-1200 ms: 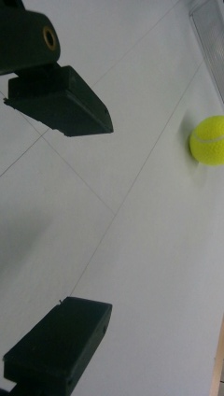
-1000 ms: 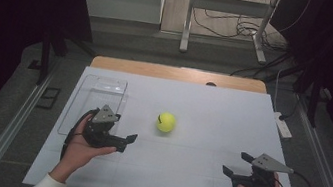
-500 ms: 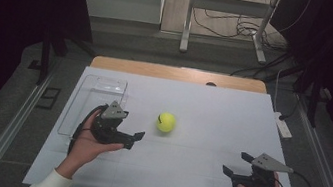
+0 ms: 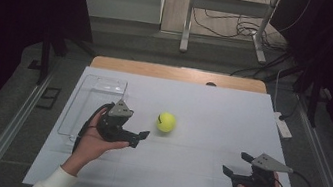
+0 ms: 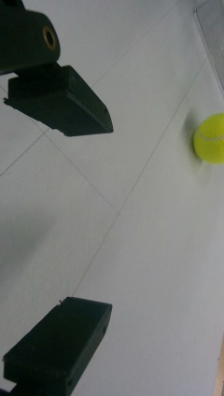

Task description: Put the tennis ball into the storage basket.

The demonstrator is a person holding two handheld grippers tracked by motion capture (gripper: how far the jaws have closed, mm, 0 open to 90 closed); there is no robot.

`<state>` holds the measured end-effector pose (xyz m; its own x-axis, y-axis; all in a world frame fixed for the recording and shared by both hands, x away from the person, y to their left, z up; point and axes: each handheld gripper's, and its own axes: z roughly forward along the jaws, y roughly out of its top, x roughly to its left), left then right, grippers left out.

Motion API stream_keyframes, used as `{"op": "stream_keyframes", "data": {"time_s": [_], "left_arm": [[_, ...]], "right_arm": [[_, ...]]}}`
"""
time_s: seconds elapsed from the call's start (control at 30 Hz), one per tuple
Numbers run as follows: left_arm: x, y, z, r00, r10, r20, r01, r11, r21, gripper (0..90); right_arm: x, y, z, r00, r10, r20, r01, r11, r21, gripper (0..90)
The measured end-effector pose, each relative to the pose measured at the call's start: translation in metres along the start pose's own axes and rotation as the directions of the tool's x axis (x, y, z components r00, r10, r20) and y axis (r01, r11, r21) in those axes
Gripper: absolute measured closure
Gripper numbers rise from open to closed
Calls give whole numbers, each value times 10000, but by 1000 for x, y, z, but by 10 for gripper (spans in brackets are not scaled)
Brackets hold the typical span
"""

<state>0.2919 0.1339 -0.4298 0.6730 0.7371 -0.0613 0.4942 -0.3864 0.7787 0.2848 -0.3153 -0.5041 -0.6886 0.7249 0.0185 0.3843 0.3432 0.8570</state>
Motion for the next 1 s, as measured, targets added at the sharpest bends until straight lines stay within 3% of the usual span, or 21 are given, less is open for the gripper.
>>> {"op": "stream_keyframes", "data": {"time_s": [0.23, 1.0], "left_arm": [[1, 3, 2, 9999, 75, -133, -74, 9999, 81, 120], [8, 16, 15, 9999, -104, 100, 103, 9999, 91, 113]], "right_arm": [[0, 0, 0, 10000, -11, -4, 11, 10000, 5, 123], [0, 0, 1, 10000, -64, 9, 64, 10000, 42, 123]]}}
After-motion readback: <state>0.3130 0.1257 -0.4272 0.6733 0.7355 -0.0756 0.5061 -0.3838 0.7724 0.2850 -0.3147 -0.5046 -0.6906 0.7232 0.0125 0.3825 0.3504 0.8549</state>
